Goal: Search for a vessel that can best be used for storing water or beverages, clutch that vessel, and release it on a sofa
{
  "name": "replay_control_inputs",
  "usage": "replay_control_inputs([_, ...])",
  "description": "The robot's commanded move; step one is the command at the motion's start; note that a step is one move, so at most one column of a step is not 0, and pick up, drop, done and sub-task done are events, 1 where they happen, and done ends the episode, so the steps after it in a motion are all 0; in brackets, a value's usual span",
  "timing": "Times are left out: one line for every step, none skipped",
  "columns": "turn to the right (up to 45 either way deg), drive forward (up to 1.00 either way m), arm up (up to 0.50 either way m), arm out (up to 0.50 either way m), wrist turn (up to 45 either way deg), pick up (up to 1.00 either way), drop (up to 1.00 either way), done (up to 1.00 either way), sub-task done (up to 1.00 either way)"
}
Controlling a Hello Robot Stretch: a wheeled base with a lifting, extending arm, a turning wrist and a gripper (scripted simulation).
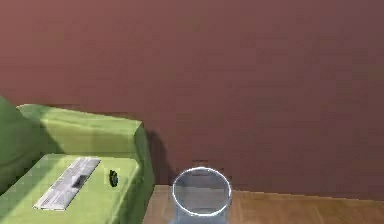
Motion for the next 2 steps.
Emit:
replay_control_inputs([-36.0, 0.0, 0.0, 0.0, 0.0, 0.0, 0.0, 0.0, 0.0])
replay_control_inputs([-45.0, 0.0, 0.0, 0.0, 0.0, 0.0, 0.0, 0.0, 0.0])
